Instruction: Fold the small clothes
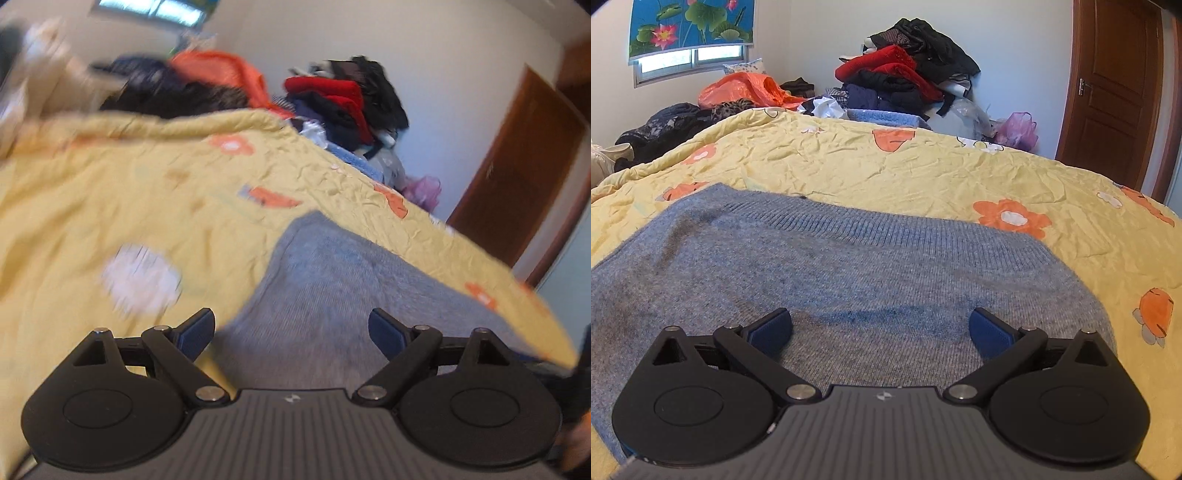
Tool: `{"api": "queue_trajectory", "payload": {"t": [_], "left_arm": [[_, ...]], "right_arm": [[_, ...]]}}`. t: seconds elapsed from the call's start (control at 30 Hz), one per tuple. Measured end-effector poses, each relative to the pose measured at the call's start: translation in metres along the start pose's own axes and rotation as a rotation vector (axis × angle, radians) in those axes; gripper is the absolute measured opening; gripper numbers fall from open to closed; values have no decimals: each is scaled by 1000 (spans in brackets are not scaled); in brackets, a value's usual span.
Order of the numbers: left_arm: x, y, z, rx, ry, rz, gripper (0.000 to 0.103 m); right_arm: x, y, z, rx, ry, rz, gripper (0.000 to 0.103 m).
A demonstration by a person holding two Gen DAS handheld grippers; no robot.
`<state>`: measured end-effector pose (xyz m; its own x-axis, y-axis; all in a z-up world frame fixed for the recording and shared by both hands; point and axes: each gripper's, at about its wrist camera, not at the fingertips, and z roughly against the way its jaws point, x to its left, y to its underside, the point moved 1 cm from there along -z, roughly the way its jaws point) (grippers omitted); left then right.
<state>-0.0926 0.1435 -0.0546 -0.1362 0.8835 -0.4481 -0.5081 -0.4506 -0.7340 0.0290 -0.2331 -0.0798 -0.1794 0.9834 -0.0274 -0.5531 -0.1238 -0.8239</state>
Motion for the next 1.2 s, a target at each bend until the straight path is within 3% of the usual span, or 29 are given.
{"api": "queue_trajectory", "payload": {"t": [0.1,0.2,0.37,0.4,0.43,0.47,0.5,0.57,0.67,0.73,0.8,0.9,1.0,1.13,1.2], "left_arm": [[25,12,12,33,124,224,92],[32,15,-6,114,193,336,93],[28,5,-29,87,177,427,93],[25,4,-33,79,154,418,91],[20,3,-35,64,130,396,78],[14,3,-37,59,110,367,64],[10,4,-39,73,88,340,39],[3,8,-47,94,20,288,27],[-4,8,-48,70,-22,257,26],[-4,7,-49,68,-46,253,13],[-6,5,-50,72,-46,228,7],[-23,3,-40,31,-22,110,5],[-54,6,-28,-20,15,-55,5],[-91,19,-27,-41,12,-252,5],[-98,26,-30,-36,21,-291,5]], "right_arm": [[-2,1,1,-6,-9,-12,103],[-3,1,2,-7,-11,-13,103],[-4,1,3,-12,-20,-25,103],[-5,1,3,-13,-23,-29,103],[-5,2,3,-14,-25,-31,103],[-5,2,3,-15,-26,-33,103],[-5,2,3,-15,-27,-33,103],[-5,2,3,-15,-27,-34,103],[-5,2,3,-16,-28,-35,103],[-4,2,3,-15,-31,-37,103],[-4,1,3,-10,-37,-36,103],[-6,-17,7,13,-77,-77,99],[-4,-56,9,28,-271,-195,100],[41,-110,-21,195,-521,-169,101],[76,-128,-39,283,-622,-116,99]]}}
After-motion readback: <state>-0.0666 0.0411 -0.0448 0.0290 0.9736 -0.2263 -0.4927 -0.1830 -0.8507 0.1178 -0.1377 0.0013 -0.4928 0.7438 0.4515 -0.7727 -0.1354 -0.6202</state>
